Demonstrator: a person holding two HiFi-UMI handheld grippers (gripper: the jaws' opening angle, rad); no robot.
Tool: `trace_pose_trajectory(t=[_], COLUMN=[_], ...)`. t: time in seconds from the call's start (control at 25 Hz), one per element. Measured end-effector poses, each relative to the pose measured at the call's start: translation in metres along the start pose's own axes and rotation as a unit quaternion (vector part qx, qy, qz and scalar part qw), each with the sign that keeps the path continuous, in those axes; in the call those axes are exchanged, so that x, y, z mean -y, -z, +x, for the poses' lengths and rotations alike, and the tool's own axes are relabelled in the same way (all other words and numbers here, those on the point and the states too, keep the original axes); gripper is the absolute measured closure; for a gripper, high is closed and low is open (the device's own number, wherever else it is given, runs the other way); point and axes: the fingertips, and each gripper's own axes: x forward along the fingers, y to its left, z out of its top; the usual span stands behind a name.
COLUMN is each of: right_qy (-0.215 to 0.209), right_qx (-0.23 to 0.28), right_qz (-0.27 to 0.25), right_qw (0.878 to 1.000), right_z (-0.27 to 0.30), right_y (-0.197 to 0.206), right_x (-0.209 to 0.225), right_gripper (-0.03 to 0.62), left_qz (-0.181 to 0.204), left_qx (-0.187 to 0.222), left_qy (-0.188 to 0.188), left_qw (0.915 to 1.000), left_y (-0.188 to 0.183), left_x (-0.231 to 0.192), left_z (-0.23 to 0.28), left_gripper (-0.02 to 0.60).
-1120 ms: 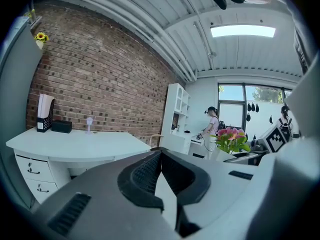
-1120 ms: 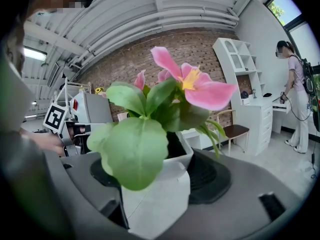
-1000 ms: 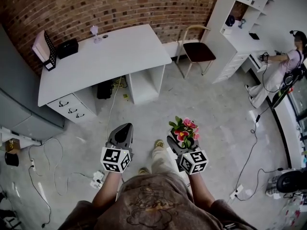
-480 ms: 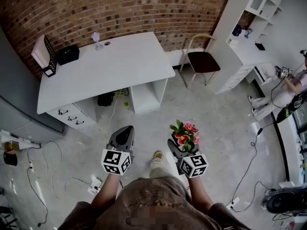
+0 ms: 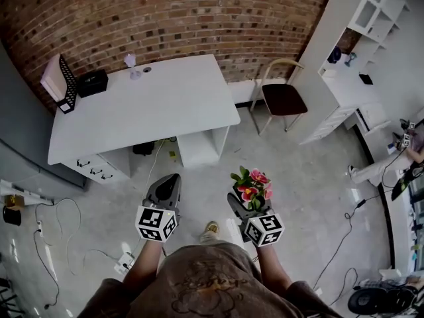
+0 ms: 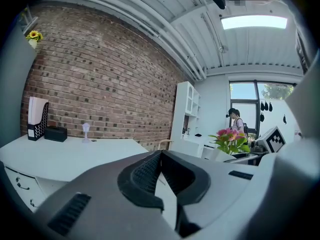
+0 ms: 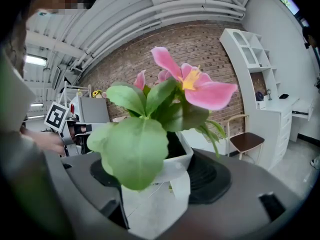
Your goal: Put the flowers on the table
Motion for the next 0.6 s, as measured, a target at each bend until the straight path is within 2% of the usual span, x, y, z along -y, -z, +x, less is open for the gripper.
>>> trace_pose_trajectory(t=[0.32,0.6], right_qy=[-0.021,-0.04], right_qx=[-0.003,-0.01], right_qz=[-0.008,-0.012], right_qw=[1.0,0.999], right_z=[0.021,0.039], right_y=[-0.021,-0.029], right_x=[0.051,0.073], right_gripper=[0.24,0.24], left_qz=[-0.01,-0.007], left_qx=[0.007,0.008], left_qy=[-0.02,-0.037], left_qw=[0.9997,0.9992], left_y=[-0.007,-0.01], left_x=[0.011,0.012], left_z=[0.049,0.071], left_gripper=[0.56,0.56])
